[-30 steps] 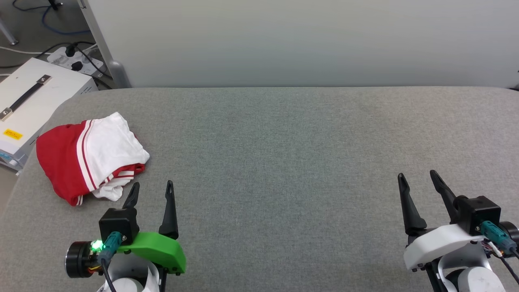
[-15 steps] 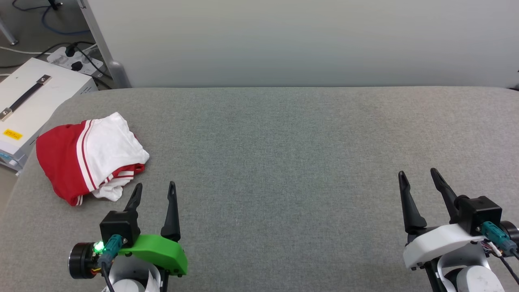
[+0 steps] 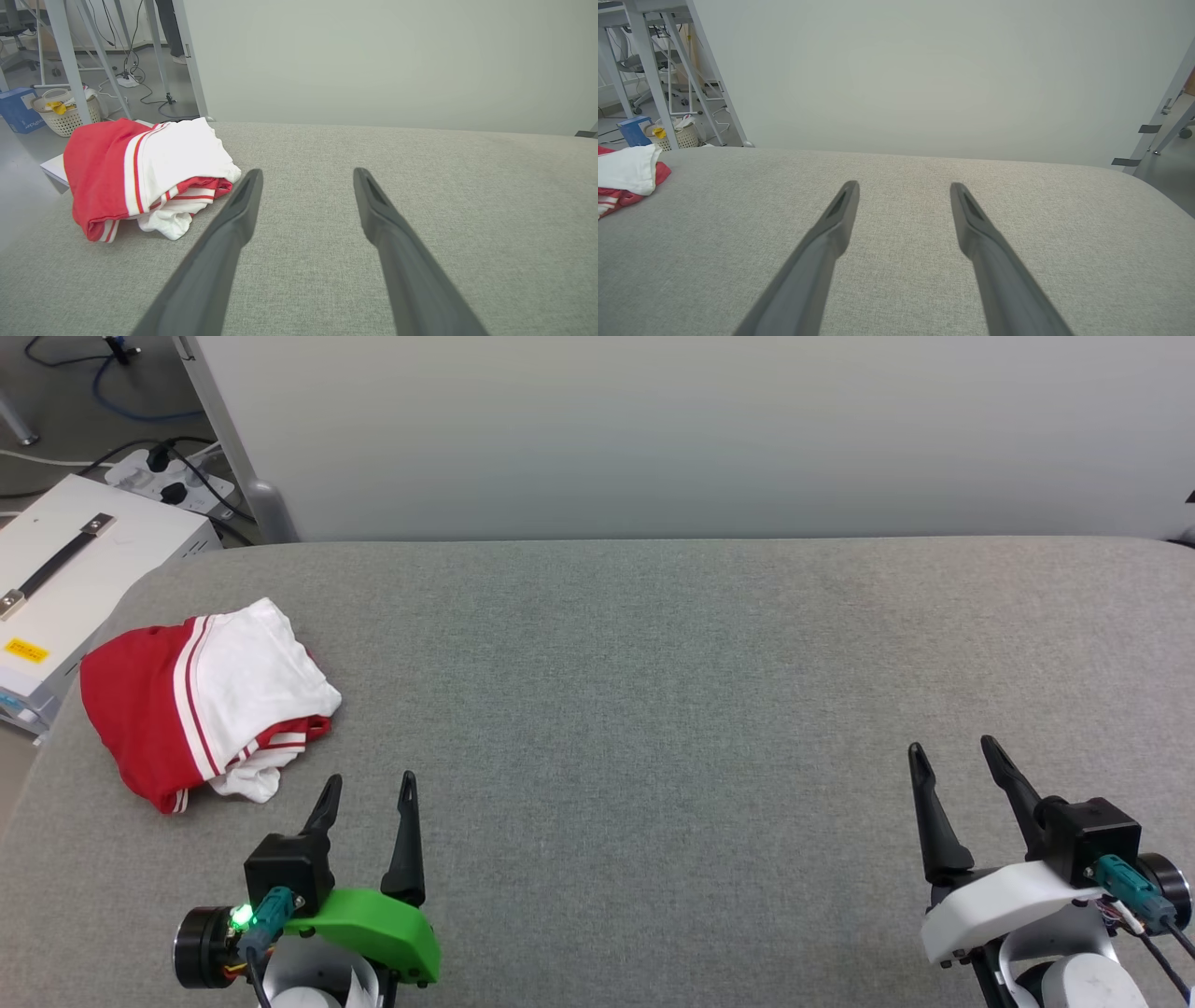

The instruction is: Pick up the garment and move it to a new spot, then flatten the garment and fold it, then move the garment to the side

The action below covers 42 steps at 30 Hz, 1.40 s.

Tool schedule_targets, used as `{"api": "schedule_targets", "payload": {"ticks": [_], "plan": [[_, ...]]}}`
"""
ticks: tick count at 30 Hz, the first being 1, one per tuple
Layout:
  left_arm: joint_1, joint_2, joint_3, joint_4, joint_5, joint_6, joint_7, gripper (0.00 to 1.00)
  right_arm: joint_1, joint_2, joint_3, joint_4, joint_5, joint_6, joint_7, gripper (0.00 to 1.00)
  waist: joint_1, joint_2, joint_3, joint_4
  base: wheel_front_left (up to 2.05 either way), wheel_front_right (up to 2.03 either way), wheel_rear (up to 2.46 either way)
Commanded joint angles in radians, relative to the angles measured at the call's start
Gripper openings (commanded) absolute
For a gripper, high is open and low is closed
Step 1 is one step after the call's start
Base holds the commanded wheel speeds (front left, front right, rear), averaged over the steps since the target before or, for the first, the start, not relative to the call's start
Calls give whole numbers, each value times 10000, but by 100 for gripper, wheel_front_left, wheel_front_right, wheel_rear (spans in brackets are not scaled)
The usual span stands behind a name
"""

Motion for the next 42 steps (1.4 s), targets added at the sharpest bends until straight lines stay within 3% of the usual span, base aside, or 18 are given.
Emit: {"api": "schedule_targets", "payload": {"ticks": [1,32,42], "plan": [[57,-27,-10,77,-135,-60,-112,100,-163,-8,-17,50,26,-5,-113,100,0,67,-8,-4,0,0,0],[-42,-39,-201,589,-697,-417,-795,100,-340,-9,-117,310,373,-8,-786,100,0,98,251,84,0,0,0],[-150,-43,-156,730,-829,-490,-1001,100,-316,-10,95,390,525,-8,-990,100,0,108,268,761,0,0,0]]}}
